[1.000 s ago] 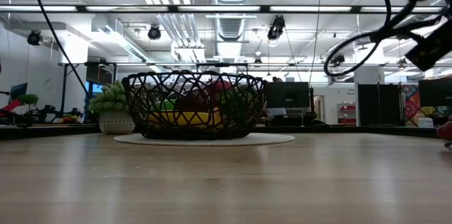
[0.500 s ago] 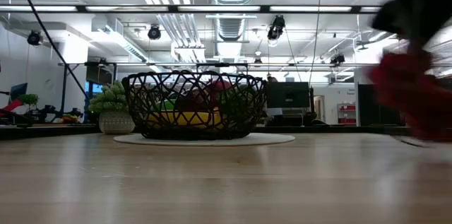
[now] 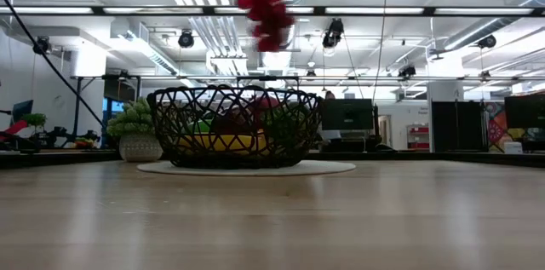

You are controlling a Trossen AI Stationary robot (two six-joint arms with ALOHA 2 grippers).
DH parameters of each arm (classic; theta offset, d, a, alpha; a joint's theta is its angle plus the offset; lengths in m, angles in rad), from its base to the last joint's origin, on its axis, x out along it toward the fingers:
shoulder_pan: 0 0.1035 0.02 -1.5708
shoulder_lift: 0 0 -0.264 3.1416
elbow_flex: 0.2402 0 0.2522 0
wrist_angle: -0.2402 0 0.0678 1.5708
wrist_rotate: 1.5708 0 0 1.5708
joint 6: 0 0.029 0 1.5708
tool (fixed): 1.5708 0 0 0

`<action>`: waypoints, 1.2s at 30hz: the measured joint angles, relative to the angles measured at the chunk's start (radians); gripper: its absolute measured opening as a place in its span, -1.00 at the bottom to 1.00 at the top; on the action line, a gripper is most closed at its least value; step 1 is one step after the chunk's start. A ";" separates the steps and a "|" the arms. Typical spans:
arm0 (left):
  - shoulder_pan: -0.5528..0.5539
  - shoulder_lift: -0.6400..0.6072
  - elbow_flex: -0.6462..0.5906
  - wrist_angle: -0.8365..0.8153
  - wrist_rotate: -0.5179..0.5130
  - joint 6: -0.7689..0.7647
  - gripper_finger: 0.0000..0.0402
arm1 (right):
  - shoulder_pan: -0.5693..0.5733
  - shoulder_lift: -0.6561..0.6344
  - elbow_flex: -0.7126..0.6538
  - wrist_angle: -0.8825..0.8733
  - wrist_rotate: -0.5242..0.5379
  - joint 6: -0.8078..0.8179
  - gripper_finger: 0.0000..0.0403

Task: Build produce basket
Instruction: Put the red grapes into the wire basket

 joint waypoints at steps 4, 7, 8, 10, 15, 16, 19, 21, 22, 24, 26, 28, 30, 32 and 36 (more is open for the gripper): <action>0.000 -0.047 0.000 0.017 0.000 0.004 0.39 | -0.116 0.092 0.003 0.231 -0.001 0.052 -0.96; 0.000 -0.081 0.001 0.016 0.000 0.004 0.39 | -0.191 0.170 0.015 0.335 -0.067 0.130 -0.96; 0.000 -0.090 0.001 0.017 0.000 0.004 0.39 | -0.212 0.198 0.026 0.359 -0.094 0.155 -0.96; 0.000 -0.107 -0.002 0.014 0.000 0.008 0.39 | -0.247 0.259 0.056 0.398 -0.149 0.200 -0.96; 0.002 -0.124 -0.008 0.015 0.000 0.014 0.39 | -0.293 0.414 0.176 0.399 -0.200 0.253 -0.96; 0.002 -0.125 -0.009 0.015 0.000 0.014 0.39 | -0.297 0.440 0.199 0.396 -0.201 0.251 -0.96; 0.002 -0.127 -0.013 0.014 0.000 0.014 0.39 | -0.303 0.506 0.267 0.390 -0.203 0.242 -0.96; 0.002 -0.128 -0.017 0.015 0.000 0.013 0.39 | -0.308 0.541 0.314 0.351 -0.203 0.254 -0.96; 0.002 -0.128 -0.021 0.017 0.000 0.013 0.39 | -0.311 0.558 0.338 0.323 -0.200 0.265 -0.96; 0.002 -0.132 -0.030 0.014 -0.001 0.013 0.39 | -0.316 0.590 0.380 0.248 -0.179 0.280 -0.96; 0.002 -0.138 -0.040 0.018 -0.001 0.011 0.39 | -0.317 0.620 0.419 0.183 -0.155 0.292 -0.96; 0.002 -0.142 -0.045 0.020 -0.001 0.011 0.39 | -0.315 0.639 0.455 0.124 -0.145 0.299 -0.96; 0.002 -0.146 -0.049 0.019 -0.003 0.011 0.39 | -0.314 0.654 0.483 0.075 -0.149 0.305 -0.95; 0.002 -0.149 -0.051 0.020 -0.004 0.011 0.39 | -0.314 0.655 0.498 0.021 -0.154 0.307 -0.91; 0.002 -0.153 -0.054 0.022 -0.004 0.010 0.39 | -0.314 0.645 0.501 -0.018 -0.150 0.322 -0.72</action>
